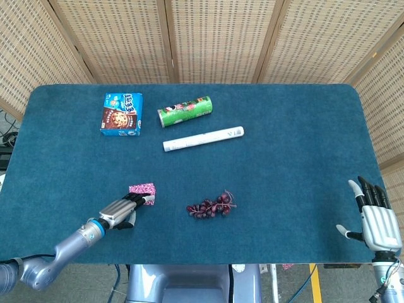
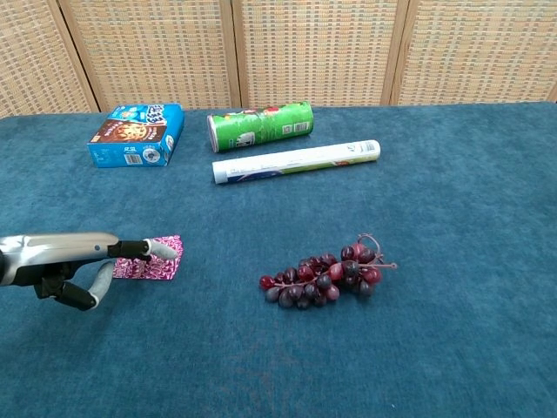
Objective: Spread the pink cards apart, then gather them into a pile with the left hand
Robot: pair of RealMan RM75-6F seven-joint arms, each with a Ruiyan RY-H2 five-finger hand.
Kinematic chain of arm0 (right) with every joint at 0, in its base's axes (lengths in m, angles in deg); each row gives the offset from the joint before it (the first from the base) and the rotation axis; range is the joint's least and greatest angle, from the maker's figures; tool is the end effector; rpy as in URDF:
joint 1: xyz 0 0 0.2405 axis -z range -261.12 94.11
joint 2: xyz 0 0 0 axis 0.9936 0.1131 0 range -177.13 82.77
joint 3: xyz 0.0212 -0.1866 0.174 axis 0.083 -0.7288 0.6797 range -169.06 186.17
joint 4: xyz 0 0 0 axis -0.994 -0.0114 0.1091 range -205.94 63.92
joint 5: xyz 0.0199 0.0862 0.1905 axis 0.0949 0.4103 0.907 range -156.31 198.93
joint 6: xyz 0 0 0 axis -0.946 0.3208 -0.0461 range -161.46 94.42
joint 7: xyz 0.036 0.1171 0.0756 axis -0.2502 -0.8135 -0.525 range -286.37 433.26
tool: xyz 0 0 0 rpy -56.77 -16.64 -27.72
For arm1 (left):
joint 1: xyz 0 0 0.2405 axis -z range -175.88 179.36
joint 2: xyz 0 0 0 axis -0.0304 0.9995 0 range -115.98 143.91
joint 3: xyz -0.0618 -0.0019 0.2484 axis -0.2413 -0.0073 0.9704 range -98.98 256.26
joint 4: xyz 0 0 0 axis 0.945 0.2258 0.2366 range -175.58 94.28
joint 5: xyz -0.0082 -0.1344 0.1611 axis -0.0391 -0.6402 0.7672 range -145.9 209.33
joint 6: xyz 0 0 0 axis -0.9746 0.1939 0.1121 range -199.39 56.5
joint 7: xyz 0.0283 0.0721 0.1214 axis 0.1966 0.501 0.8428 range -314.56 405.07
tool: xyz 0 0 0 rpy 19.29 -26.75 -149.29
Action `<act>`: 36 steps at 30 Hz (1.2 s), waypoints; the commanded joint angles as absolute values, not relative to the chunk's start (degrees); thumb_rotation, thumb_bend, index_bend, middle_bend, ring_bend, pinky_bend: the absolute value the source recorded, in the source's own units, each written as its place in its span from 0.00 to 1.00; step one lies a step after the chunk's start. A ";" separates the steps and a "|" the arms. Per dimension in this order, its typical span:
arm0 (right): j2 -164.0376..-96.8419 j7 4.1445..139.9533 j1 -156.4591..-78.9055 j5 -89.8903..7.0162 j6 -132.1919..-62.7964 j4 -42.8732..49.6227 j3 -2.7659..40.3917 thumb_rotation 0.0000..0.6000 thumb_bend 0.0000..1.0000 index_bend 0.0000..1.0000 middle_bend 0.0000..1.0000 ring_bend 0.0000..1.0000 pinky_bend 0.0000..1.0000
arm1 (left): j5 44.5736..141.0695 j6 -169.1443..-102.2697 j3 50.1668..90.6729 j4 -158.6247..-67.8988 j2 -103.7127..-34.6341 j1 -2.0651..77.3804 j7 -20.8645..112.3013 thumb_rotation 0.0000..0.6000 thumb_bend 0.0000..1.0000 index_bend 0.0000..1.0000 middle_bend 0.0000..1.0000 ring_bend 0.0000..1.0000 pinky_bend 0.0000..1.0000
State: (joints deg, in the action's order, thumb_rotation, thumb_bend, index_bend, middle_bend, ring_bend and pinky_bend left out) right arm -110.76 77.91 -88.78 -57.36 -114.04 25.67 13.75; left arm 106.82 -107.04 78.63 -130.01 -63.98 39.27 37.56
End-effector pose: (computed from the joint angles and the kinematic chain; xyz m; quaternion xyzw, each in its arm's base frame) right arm -0.3123 -0.1895 0.1560 0.5702 -0.4244 0.3567 0.6062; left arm -0.2228 0.2734 -0.0204 -0.7635 -0.5452 -0.2365 0.2529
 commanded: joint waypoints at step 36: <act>-110.78 78.33 -88.80 -57.02 -114.03 25.94 13.78 1.00 0.13 0.07 0.00 0.00 0.00 | 113.95 -112.72 78.49 -130.68 -57.61 37.37 25.90 1.00 1.00 0.00 0.00 0.00 0.00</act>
